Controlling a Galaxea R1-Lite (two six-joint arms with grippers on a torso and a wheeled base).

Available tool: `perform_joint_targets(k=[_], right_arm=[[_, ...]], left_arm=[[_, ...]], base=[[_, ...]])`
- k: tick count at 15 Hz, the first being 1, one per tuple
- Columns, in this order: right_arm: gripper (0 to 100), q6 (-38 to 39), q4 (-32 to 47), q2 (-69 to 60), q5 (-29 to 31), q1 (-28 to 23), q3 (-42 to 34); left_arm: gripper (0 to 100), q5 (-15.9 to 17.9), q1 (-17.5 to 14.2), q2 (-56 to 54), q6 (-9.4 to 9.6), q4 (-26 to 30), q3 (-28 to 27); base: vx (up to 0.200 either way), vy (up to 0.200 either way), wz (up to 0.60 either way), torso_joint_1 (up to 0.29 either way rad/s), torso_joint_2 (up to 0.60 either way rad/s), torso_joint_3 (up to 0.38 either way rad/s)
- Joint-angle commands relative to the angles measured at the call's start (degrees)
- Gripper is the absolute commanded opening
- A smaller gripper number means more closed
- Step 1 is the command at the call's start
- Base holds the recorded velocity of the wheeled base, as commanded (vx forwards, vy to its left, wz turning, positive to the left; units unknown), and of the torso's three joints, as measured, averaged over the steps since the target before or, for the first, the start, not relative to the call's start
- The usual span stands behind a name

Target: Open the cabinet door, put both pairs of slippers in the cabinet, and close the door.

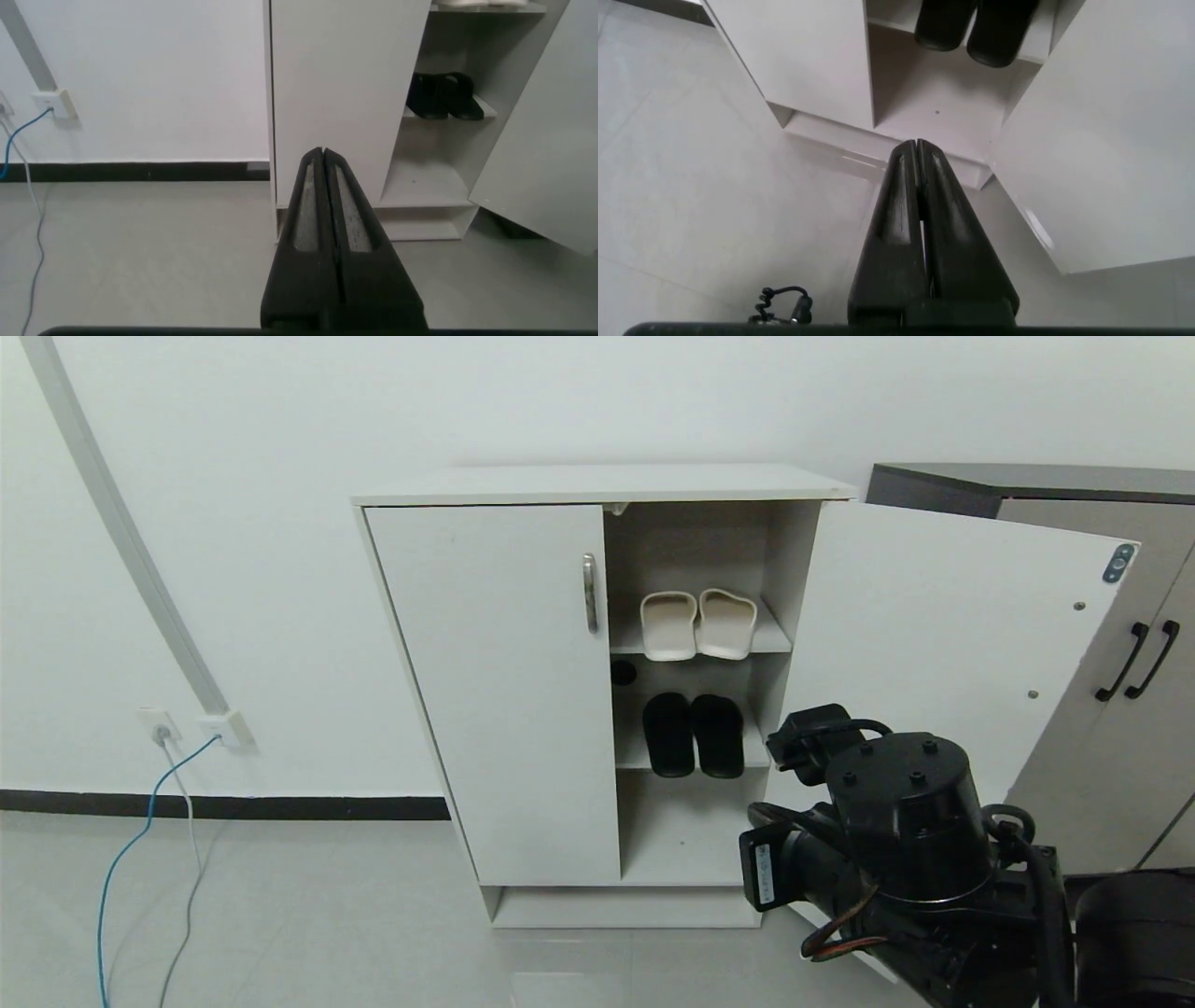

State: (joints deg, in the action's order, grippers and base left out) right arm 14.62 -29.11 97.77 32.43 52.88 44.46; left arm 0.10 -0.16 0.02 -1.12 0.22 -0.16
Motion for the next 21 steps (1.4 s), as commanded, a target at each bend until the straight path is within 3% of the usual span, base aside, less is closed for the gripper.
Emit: perform_joint_targets(k=[1,11,21], right_arm=[[0,-0.03,-0.07,0.14,0.0,0.03,0.01],[0,-0.03,0.02,0.23,-0.08,0.03,-0.25],[0,-0.03,-0.07,0.58,-0.08,0.03,-0.34]], left_arm=[[0,-0.01,-0.02,0.06,-0.02,-0.04,-0.02],[0,-0.01,-0.02,0.06,-0.02,-0.04,-0.02],[0,-0.01,-0.02,0.06,-0.02,-0.04,-0.02]], base=[[0.0,0.0,0.0,0.027,-0.32,-0.281],[0.0,0.0,0.0,0.085,-0.44,-0.344],[0.0,0.0,0.0,0.181,-0.5,-0.319]])
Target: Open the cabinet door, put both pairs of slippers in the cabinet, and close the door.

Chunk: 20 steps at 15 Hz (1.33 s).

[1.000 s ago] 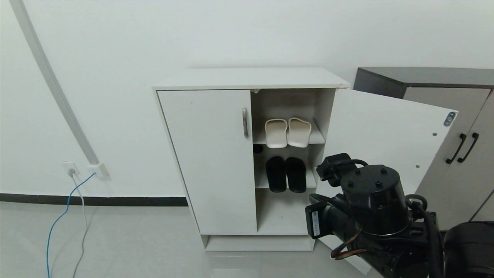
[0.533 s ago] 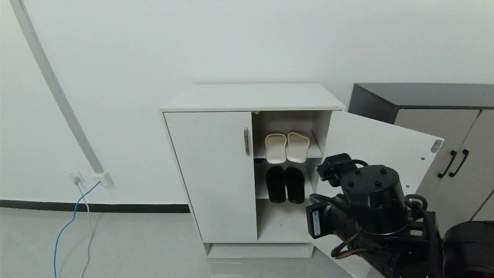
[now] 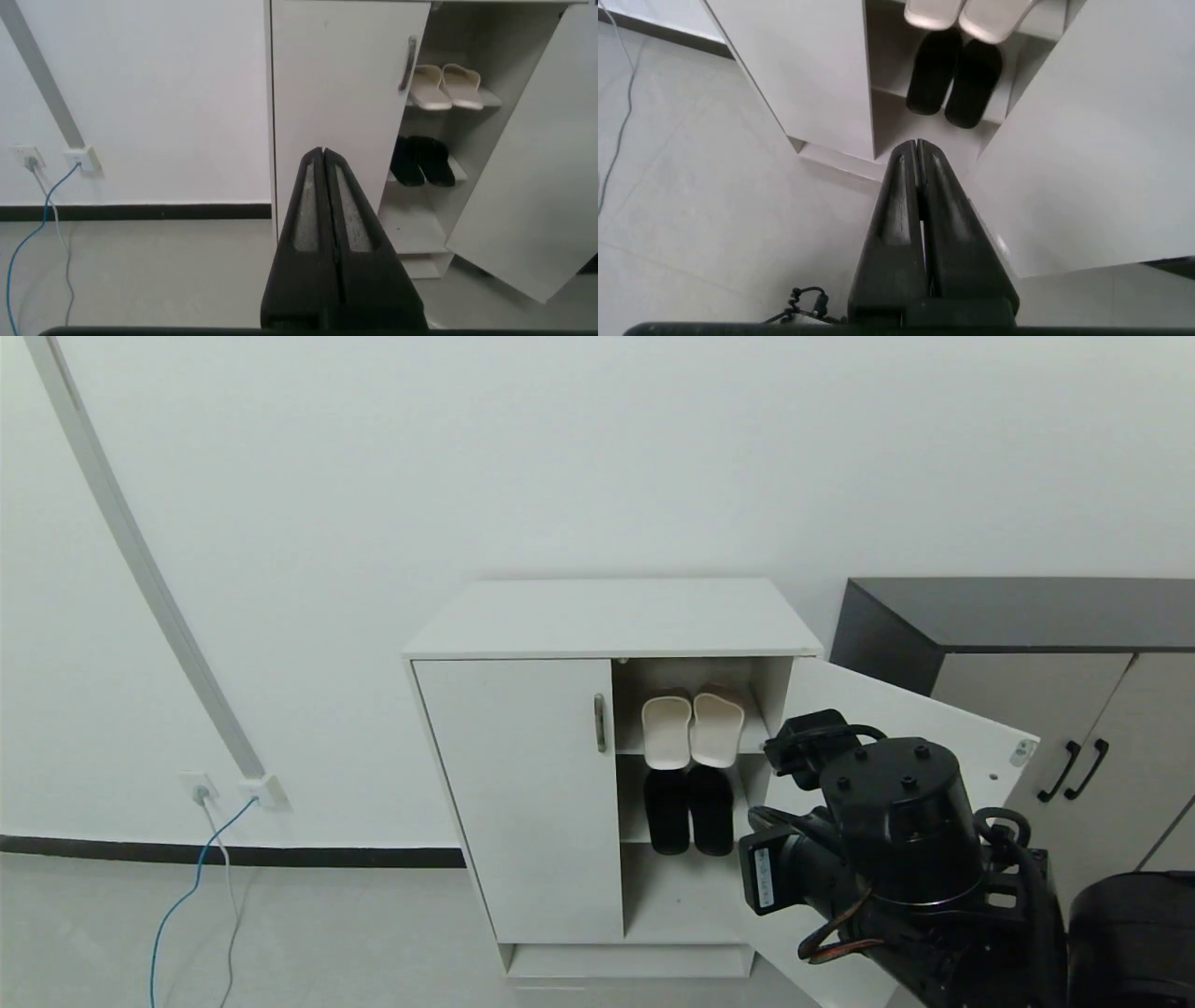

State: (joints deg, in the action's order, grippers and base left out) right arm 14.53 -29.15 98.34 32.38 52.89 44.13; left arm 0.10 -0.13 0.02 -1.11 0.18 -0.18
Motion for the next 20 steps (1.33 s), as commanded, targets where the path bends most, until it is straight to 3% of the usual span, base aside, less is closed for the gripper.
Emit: perform_joint_targets(k=[1,12,20], right_arm=[[0,-0.21,-0.03,0.01,-0.03,0.02,-0.1],[0,-2.4,-4.16,0.1,-0.12,-1.39,-2.03],[0,-2.49,-4.07,0.1,-0.39,-2.01,-2.47]], left_arm=[[0,-0.01,-0.04,0.06,-0.03,-0.01,0.01],[0,0.08,-0.04,-0.02,-0.03,-0.01,0.01],[0,-0.01,-0.04,-0.02,-0.03,-0.01,0.01]], base=[[0.0,0.0,0.0,0.217,-0.54,-0.31],[0.0,0.0,0.0,0.244,-0.56,-0.318],[0.0,0.0,-0.07,0.019,-0.04,-0.021]])
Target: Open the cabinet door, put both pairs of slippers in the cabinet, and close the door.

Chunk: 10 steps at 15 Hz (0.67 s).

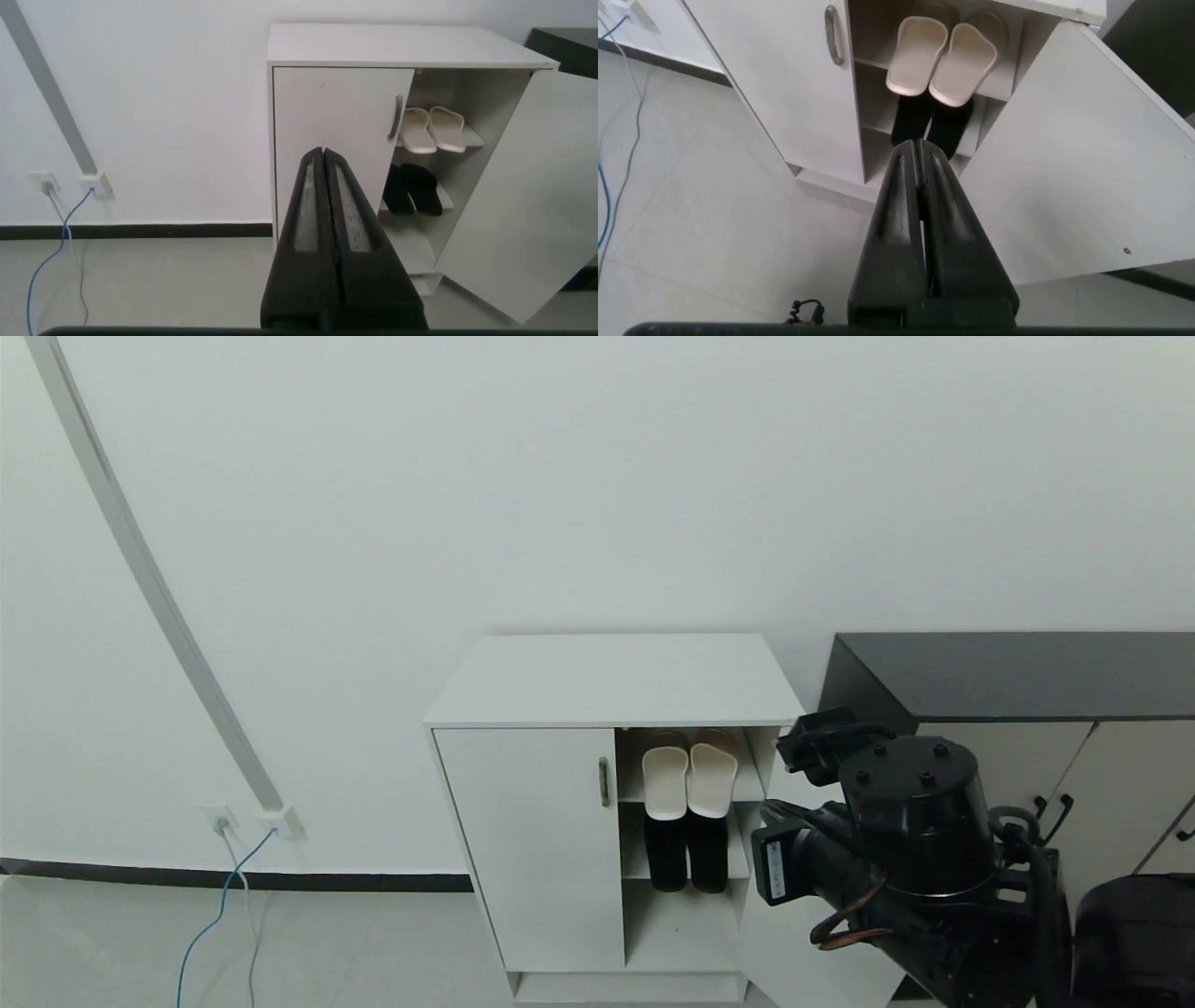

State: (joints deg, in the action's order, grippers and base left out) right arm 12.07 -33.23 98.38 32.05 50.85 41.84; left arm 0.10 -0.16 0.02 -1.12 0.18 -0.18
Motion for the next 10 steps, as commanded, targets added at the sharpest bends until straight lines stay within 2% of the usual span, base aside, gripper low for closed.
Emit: perform_joint_targets(k=[1,3,10], right_arm=[[0,-0.03,0.01,0.06,-0.06,-0.05,-0.09],[0,-0.2,-0.17,0.15,-0.06,-0.05,-0.18],[0,-0.38,-0.52,0.76,-0.06,-0.31,-0.27]], left_arm=[[0,-0.01,-0.02,-0.02,-0.11,-0.01,0.01],[0,-0.01,-0.02,-0.02,-0.02,-0.01,0.01],[0,-0.01,-0.02,0.06,-0.02,-0.01,0.01]], base=[[0.0,0.0,-0.6,0.002,0.0,0.002],[0.0,0.0,-0.6,0.0,0.0,-0.002],[0.0,0.0,0.0,0.0,0.0,0.0]])
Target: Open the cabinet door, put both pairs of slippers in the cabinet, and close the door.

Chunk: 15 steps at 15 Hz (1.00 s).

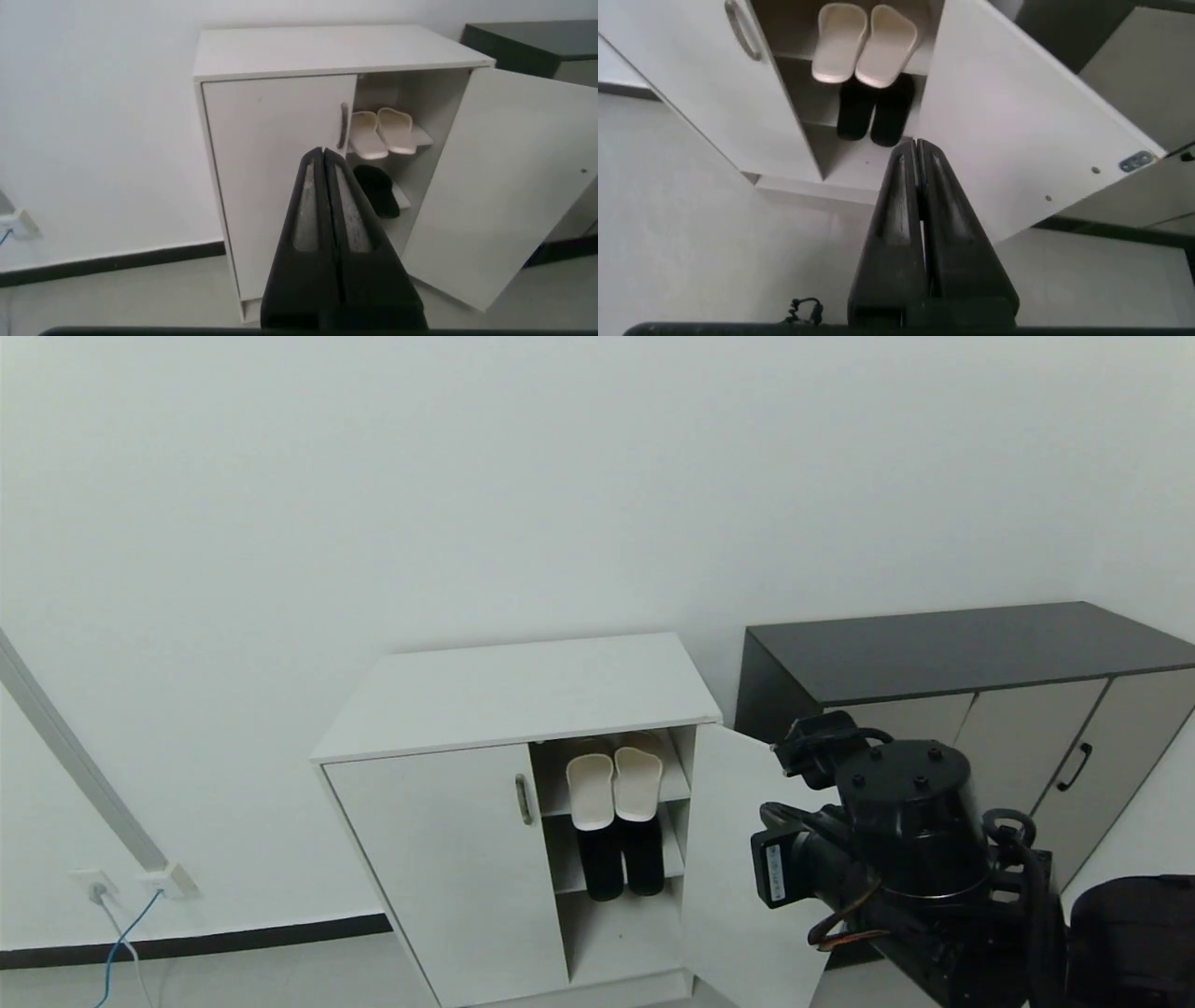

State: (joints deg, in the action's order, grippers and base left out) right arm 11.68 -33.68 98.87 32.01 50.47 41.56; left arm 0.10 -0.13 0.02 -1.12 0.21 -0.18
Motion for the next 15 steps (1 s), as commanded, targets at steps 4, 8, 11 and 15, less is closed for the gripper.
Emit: perform_joint_targets(k=[4,8,11,15], right_arm=[[0,0.01,-0.07,0.36,-0.02,-0.11,0.01],[0,-0.6,-1.91,2.65,0.33,-1.07,0.45],[0,-2.8,-3.14,4.32,-0.37,-5.56,3.44],[0,-2.89,-2.44,8.01,-3.18,-11.71,9.68]], left_arm=[[0,-0.01,-0.04,0.06,-0.02,-0.03,0.01],[0,0.08,-0.04,0.06,0.07,-0.03,0.01],[0,0.08,-0.04,0.06,0.07,-0.03,0.01],[0,-0.01,-0.04,0.06,-0.02,-0.03,0.01]], base=[[-0.15,0.0,0.0,0.004,0.0,0.003],[0.0,0.0,0.0,0.0,0.0,0.0],[0.0,0.0,0.0,0.0,0.0,0.0],[0.0,0.0,0.0,0.0,0.0,0.0]])
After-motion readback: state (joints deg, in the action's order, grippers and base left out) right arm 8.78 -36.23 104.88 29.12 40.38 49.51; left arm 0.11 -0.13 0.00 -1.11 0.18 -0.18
